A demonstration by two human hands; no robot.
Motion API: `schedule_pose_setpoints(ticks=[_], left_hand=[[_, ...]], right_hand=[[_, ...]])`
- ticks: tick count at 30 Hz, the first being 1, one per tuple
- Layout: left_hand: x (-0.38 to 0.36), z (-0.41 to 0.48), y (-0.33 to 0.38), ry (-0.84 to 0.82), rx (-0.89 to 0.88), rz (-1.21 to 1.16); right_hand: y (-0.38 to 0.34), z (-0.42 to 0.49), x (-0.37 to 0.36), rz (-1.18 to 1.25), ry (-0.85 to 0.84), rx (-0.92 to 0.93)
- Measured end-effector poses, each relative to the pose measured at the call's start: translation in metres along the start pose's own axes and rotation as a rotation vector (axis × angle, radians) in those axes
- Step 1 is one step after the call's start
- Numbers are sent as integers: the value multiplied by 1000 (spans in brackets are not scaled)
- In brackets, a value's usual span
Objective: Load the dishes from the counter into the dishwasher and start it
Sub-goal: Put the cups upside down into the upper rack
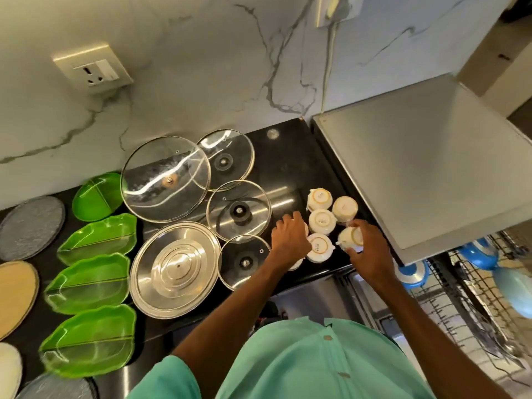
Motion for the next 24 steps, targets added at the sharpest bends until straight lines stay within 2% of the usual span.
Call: schedule_pose_setpoints(ticks=[4,7,13,19,24], left_hand=[[-7,11,-4,-74,8,37],[-5,18,-6,-67,-18,62],[21,14,-13,135,-55,39],[74,-46,14,448,-139,12],[56,-111,88,438,-278,-78]], right_hand=[[3,-7,12,-4,25,-7],[7,-12,13,-15,3,-29],[13,-26,25,8,28,-40],[26,-52,56,62,126,-62],[73,-89,93,118,232,-140]])
Point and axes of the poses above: each hand's wrist, its own z-axis towards the middle knuckle, its own x-axis out of the back of the hand, y = z × x, the point moved 7 cm from there along z, towards the middle knuckle, and after that the axes turned 2 degrees about y, right-handed, at the moved point
